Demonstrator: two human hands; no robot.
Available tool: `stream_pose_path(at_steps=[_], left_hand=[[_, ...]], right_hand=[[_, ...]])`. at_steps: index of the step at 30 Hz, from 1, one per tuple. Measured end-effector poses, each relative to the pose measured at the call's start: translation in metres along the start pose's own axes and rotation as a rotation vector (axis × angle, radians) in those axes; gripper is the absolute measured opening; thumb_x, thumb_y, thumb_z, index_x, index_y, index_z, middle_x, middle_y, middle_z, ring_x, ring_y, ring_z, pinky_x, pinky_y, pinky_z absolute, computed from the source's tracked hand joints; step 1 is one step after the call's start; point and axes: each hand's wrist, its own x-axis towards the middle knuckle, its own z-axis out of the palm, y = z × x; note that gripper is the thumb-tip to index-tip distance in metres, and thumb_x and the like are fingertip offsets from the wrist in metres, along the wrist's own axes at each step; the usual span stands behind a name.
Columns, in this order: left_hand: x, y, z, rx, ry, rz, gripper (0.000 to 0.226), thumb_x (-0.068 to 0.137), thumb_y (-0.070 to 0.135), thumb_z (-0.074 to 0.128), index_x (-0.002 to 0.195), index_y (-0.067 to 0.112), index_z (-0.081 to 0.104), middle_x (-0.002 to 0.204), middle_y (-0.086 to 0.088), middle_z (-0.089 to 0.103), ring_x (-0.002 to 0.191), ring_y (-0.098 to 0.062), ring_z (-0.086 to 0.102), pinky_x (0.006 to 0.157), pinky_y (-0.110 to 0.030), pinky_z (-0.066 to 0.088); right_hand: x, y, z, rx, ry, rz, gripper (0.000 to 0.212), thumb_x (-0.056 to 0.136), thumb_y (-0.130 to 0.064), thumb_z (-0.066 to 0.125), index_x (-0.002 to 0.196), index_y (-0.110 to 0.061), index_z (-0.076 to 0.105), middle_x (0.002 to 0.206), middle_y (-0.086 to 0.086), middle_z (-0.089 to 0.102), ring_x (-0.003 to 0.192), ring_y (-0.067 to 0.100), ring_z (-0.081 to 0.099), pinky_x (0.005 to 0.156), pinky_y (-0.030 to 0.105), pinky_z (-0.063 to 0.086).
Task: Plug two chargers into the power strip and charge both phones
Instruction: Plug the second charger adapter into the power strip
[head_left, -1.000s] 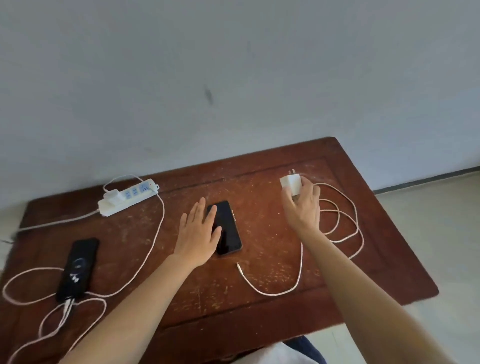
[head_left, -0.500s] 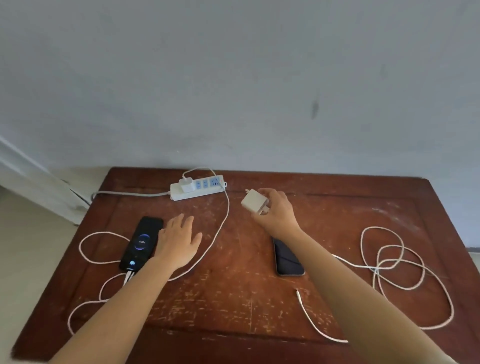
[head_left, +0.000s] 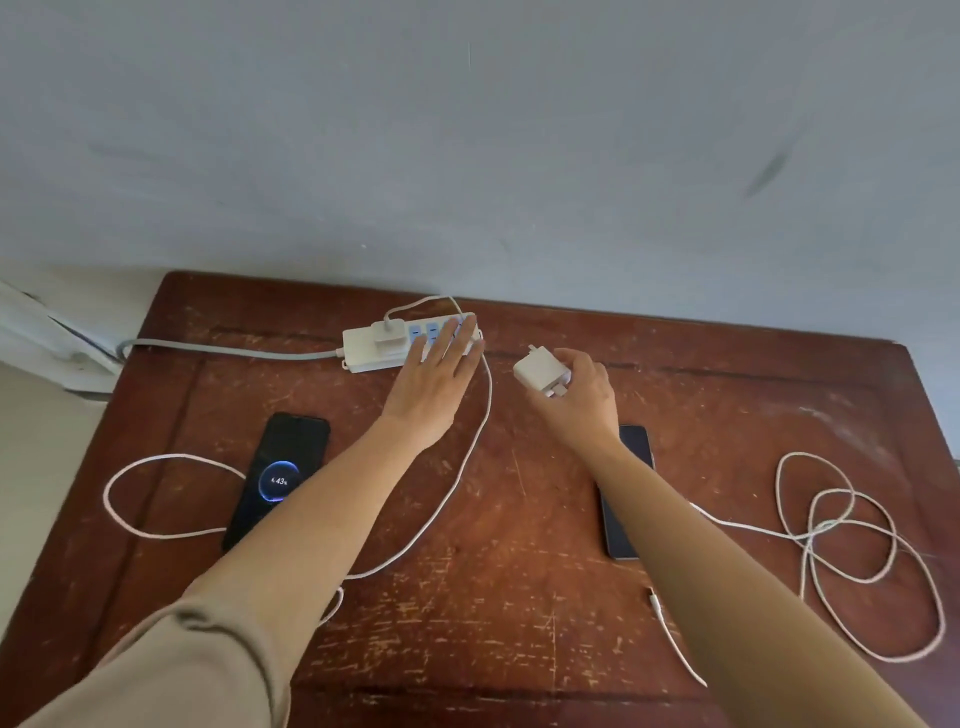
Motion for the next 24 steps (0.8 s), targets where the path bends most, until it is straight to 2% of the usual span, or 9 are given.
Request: stream_pose_path(at_steps=[1, 3, 6, 9, 12, 15, 17, 20, 24], left_hand=[[0.009, -0.004, 0.0, 0.089, 0.002, 0.081, 0.076, 0.096, 0.014, 0.049, 0.159, 0.01, 0.007, 0.169, -0.016, -0.006, 0.155, -0.035, -0.003, 0.123, -0.056, 0.016], [0.022, -0.007, 0.0, 0.219, -0.031, 0.21, 0.072, 0.1, 0.018, 0.043, 0.159, 0.011, 0.003, 0.169, -0.015, -0.007, 0.155, -0.033, -0.008, 0.123, -0.061, 0.005], [0.022, -0.007, -0.006, 0.206, -0.101, 0.173, 0.062, 0.103, 0.028, 0.04, 0.158, 0.012, 0.015, 0.169, -0.015, 0.008, 0.156, -0.031, 0.002, 0.119, -0.065, 0.0], [-0.008, -0.013, -0.008, 0.04, -0.07, 0.041, 0.055, 0.105, 0.037, 0.036, 0.151, 0.008, 0.036, 0.163, -0.019, 0.029, 0.153, -0.033, 0.02, 0.122, -0.06, 0.009], [-0.045, -0.023, 0.003, -0.051, -0.087, -0.008, 0.054, 0.104, 0.04, 0.036, 0.147, 0.007, 0.042, 0.157, -0.019, 0.039, 0.15, -0.033, 0.028, 0.122, -0.058, 0.018], [-0.07, -0.033, 0.011, -0.104, -0.171, -0.08, 0.057, 0.104, 0.042, 0.034, 0.15, 0.009, 0.038, 0.159, -0.016, 0.037, 0.151, -0.032, 0.027, 0.121, -0.056, 0.022], [-0.078, -0.039, 0.014, -0.152, -0.178, -0.142, 0.057, 0.104, 0.041, 0.034, 0.151, 0.008, 0.036, 0.16, -0.015, 0.037, 0.15, -0.031, 0.027, 0.12, -0.054, 0.025], [-0.08, -0.046, 0.015, -0.247, -0.101, -0.227, 0.06, 0.103, 0.038, 0.042, 0.151, 0.004, 0.034, 0.154, -0.019, 0.043, 0.146, -0.034, 0.034, 0.118, -0.052, 0.031], [-0.071, -0.046, 0.013, -0.379, -0.008, -0.349, 0.079, 0.099, 0.038, 0.054, 0.155, -0.003, 0.017, 0.147, -0.025, 0.047, 0.135, -0.039, 0.045, 0.112, -0.053, 0.037]], right_hand=[[0.001, 0.002, -0.001, -0.009, 0.004, 0.009, 0.063, 0.08, -0.032, 0.074, 0.137, -0.024, 0.048, 0.136, 0.005, 0.05, 0.102, 0.012, 0.048, 0.072, 0.028, 0.039], [0.002, 0.007, -0.002, -0.029, 0.01, 0.019, 0.064, 0.08, -0.033, 0.075, 0.137, -0.023, 0.048, 0.136, 0.005, 0.051, 0.106, 0.015, 0.051, 0.073, 0.028, 0.038], [0.005, 0.011, -0.004, -0.062, -0.004, 0.041, 0.064, 0.08, -0.032, 0.074, 0.138, -0.022, 0.048, 0.136, 0.007, 0.05, 0.11, 0.018, 0.053, 0.073, 0.027, 0.038], [0.012, 0.004, -0.004, -0.076, -0.028, 0.02, 0.064, 0.081, -0.031, 0.075, 0.138, -0.02, 0.048, 0.136, 0.007, 0.052, 0.116, 0.022, 0.055, 0.075, 0.028, 0.042], [0.021, -0.014, 0.0, -0.124, -0.089, -0.108, 0.06, 0.082, -0.029, 0.076, 0.136, -0.018, 0.052, 0.134, 0.006, 0.054, 0.115, 0.023, 0.058, 0.08, 0.032, 0.048], [0.03, -0.034, 0.006, -0.214, -0.16, -0.257, 0.058, 0.082, -0.022, 0.075, 0.136, -0.019, 0.054, 0.132, 0.005, 0.054, 0.112, 0.025, 0.06, 0.083, 0.041, 0.055], [0.035, -0.046, 0.012, -0.293, -0.198, -0.366, 0.057, 0.083, -0.019, 0.073, 0.137, -0.018, 0.055, 0.131, 0.005, 0.053, 0.107, 0.026, 0.062, 0.077, 0.04, 0.056], [0.042, -0.057, 0.02, -0.424, -0.215, -0.468, 0.057, 0.085, -0.013, 0.07, 0.14, -0.016, 0.054, 0.133, 0.004, 0.052, 0.103, 0.028, 0.064, 0.072, 0.039, 0.054], [0.048, -0.066, 0.022, -0.546, -0.226, -0.519, 0.059, 0.085, -0.009, 0.069, 0.141, -0.015, 0.053, 0.134, 0.007, 0.052, 0.099, 0.032, 0.065, 0.071, 0.041, 0.055]])
